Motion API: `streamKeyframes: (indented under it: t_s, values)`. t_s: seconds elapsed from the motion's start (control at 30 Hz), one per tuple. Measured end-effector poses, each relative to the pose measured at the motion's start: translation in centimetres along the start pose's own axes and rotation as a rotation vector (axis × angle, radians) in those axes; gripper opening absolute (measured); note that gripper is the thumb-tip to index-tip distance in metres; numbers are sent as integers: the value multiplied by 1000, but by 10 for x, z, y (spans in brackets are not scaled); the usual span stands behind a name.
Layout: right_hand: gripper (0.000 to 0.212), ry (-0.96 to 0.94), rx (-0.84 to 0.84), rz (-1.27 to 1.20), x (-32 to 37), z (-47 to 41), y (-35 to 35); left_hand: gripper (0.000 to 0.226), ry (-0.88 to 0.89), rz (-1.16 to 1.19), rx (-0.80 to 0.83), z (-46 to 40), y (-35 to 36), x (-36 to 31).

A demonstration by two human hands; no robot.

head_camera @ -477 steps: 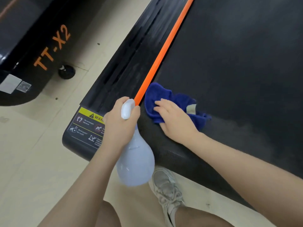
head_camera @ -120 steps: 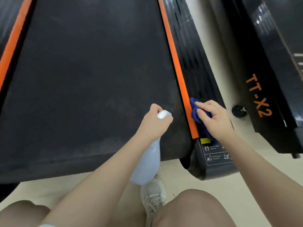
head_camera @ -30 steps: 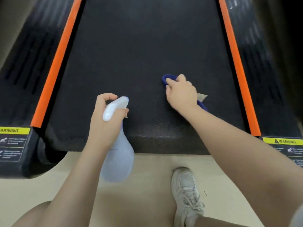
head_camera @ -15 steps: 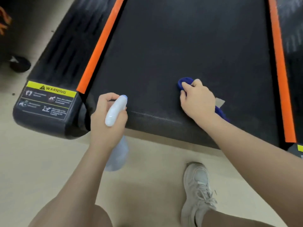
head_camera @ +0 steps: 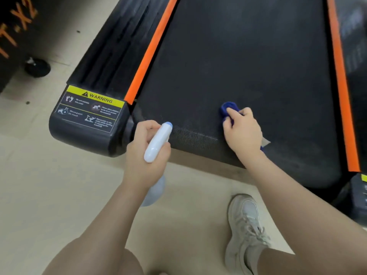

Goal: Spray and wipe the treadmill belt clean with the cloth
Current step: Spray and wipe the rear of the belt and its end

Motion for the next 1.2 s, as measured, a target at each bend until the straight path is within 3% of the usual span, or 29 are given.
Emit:
streamKeyframes:
  t_s: [0.07,0.1,0.23,0.3,0.5,0.6,0.7,0.83,1.03,1.2]
  values:
    - [26,58,-31,17,20,6,4,30,7,19,11,1,4,-3]
    - [25,-12,-57,-2,39,12,9,30,1,46,1,1,5,-7]
    - [34,-679,-119,-85,92,51,26,27,29,142,-111,-9,8,-15]
    - [35,-795,-62,-50,66,59,25,24,35,163,-133,-12,8,-13]
    - [39,-424,-49,-316,-39,75,3,18,-23,117,-77,15,-12,25]
    - [39,-284,-74,-462,-39,77,1,18,-98,122,-114,28,-6,46]
    - [33,-177,-114,-608,-31,88,10,18,-64,162,-108,39,11,57]
    - [28,-1,-187,-725,-51,109,17,22,-96,180,-15,53,48,54]
    - [35,145,-211,-651,-96,126,16,35,-111,199,233,84,111,38]
    - [46,-26,-279,-387,-89,114,22,22,-130,236,13,78,96,43]
Point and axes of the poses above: each hand's wrist, its own z-axis away from the middle knuckle, its own y-axis out of the palm, x = y × z, the point moved 3 cm from there along -z, towards the middle knuckle, and after that the axes turned 4 degrees about z, right-handed, at the moved point
